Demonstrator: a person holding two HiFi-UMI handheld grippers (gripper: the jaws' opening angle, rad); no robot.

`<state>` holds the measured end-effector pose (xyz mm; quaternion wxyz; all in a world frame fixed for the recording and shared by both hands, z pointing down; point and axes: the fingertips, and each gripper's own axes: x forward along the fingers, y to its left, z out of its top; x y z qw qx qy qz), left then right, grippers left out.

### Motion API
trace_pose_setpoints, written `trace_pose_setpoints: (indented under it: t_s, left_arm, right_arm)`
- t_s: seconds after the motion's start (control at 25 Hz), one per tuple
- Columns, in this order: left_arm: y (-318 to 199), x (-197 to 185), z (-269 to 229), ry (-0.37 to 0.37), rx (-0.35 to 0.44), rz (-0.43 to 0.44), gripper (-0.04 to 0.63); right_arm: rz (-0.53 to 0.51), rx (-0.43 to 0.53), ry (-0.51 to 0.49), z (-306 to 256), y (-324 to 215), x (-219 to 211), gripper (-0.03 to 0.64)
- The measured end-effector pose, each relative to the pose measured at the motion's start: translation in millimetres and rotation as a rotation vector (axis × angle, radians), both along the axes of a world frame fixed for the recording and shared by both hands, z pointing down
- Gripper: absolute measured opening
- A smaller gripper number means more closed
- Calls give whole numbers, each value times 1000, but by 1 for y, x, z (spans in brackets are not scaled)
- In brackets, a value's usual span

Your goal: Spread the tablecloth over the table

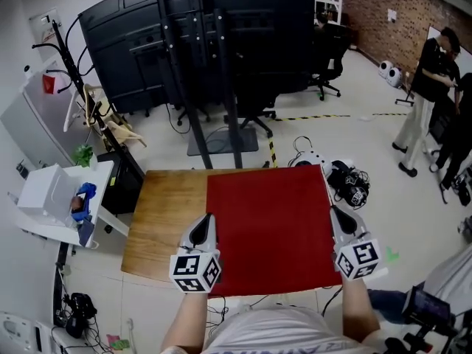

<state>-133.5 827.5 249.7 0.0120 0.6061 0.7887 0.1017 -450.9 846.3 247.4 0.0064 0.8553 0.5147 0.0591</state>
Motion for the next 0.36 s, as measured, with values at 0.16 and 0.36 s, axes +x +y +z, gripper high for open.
trace_pose_setpoints:
  t_s: [0.16, 0.36]
  left_arm:
    - [0, -3, 0, -18, 2, 7, 8]
    - [0, -13, 0, -2, 10, 18, 6]
  right_arm:
    - [6, 3, 3, 4, -1, -3, 5]
    - [10, 16, 4, 5, -3, -8, 5]
